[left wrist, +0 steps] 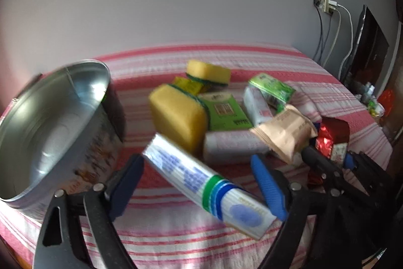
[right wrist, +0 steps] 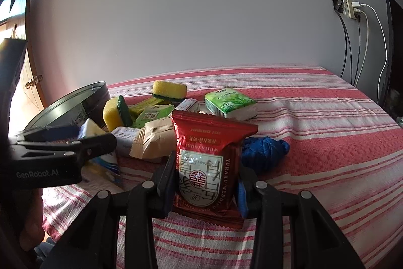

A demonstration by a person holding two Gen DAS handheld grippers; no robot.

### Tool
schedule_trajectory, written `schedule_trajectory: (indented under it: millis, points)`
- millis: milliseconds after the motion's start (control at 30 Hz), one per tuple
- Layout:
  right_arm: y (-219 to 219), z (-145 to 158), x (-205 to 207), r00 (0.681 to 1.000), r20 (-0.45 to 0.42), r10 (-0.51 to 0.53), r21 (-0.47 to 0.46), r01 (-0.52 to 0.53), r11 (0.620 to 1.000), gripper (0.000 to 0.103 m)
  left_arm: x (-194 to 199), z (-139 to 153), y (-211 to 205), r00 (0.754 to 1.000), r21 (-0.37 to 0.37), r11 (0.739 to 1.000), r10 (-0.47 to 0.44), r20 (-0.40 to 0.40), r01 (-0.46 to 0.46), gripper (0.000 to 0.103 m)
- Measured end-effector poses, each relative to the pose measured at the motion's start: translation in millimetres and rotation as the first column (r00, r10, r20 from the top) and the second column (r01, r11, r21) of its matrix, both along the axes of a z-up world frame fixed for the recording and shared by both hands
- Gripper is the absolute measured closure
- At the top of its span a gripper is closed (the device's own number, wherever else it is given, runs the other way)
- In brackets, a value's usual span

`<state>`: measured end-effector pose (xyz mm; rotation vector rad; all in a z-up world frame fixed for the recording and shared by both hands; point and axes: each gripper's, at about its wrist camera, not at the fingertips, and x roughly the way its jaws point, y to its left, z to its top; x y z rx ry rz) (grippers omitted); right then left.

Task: Organize objects
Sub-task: 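Grasp the white-blue milk carton with the left gripper while the right grasps the red snack packet, then carry the milk carton and red packet over the silver tin bowl with both grippers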

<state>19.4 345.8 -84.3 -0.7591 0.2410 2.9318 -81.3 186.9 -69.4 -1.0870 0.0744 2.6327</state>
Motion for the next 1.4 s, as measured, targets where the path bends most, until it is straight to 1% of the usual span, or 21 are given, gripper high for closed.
schedule_trajectory:
  millis: [33,100,167,233,300,367,400,433,500,633,767,900,1000,1233,1400]
  points:
    - [0.2,-0.1,0.0,1.0,0.0,0.001,-0.001,-0.001,1.0,0.062,-1.4,-2.9,0.4,1.0,0.019,1.0,-0.011,0.025,0.01,0.024]
    - [1.3,-0.3,-0.1,1.0,0.003,0.002,0.001,-0.002,1.0,0.062,-2.4,-5.2,0.6,0.999,0.031,0.999,-0.017,0.041,0.016,0.027]
    - [1.3,-1.0,0.2,1.0,0.004,0.004,0.001,-0.004,1.0,0.062,-3.8,-7.1,0.1,0.998,0.048,0.999,-0.025,0.055,0.022,0.036]
    - [1.6,-1.3,0.6,1.0,0.004,0.005,-0.004,-0.004,1.0,0.062,-6.1,-9.1,-1.3,0.997,0.068,0.997,-0.037,0.072,0.032,0.053]
    - [1.6,-1.7,0.6,1.0,0.005,0.007,-0.008,-0.007,1.0,0.062,-6.6,-9.6,-0.9,0.995,0.088,0.995,-0.053,0.082,0.045,0.058]
    - [1.6,-1.8,0.5,1.0,0.005,0.008,-0.01,-0.008,1.0,0.062,-3.6,-8.1,1.4,0.996,0.08,0.995,-0.065,0.069,0.06,0.064]
    - [1.5,-1.8,0.5,1.0,0.004,0.008,-0.01,-0.008,1.0,0.062,-1.5,-6.7,2.2,0.996,0.076,0.995,-0.07,0.06,0.065,0.07]
    - [1.1,-1.8,0.8,1.0,0.004,0.008,-0.01,-0.008,1.0,0.062,0.1,-5.4,2.0,0.995,0.077,0.994,-0.077,0.057,0.073,0.079]
    - [0.8,-1.4,0.9,1.0,0.001,0.008,-0.011,-0.008,1.0,0.062,2.6,-3.8,1.5,0.994,0.079,0.993,-0.094,0.055,0.09,0.08]
    - [0.3,-1.3,2.8,1.0,-0.012,0.007,-0.01,-0.007,1.0,0.062,8.6,1.1,-3.0,0.994,0.072,0.992,-0.104,0.026,0.102,0.081]
    - [-4.4,0.1,6.8,0.999,-0.039,-0.004,0.022,0.004,1.0,0.062,18.8,11.4,-8.5,0.994,0.056,0.993,-0.105,-0.035,0.106,0.081]
    - [-7.2,2.0,9.2,0.998,-0.058,-0.008,0.033,0.01,0.999,0.062,24.7,18.5,-9.5,0.991,0.026,0.995,-0.089,-0.096,0.091,0.081]
    - [-8.0,2.0,10.4,0.998,-0.062,-0.01,0.038,0.012,0.999,0.062,25.6,20.1,-12.1,0.991,0.015,0.997,-0.08,-0.112,0.082,0.081]
    - [-9.5,3.2,13.4,0.997,-0.076,-0.006,0.043,0.009,0.999,0.062,26.1,18.7,-17.2,0.991,0.006,0.998,-0.06,-0.118,0.062,0.081]
    - [-10.6,6.3,15.0,0.996,-0.088,-0.003,0.047,0.007,0.999,0.062,33.2,24.6,-19.2,0.985,-0.007,0.999,-0.05,-0.164,0.05,0.081]
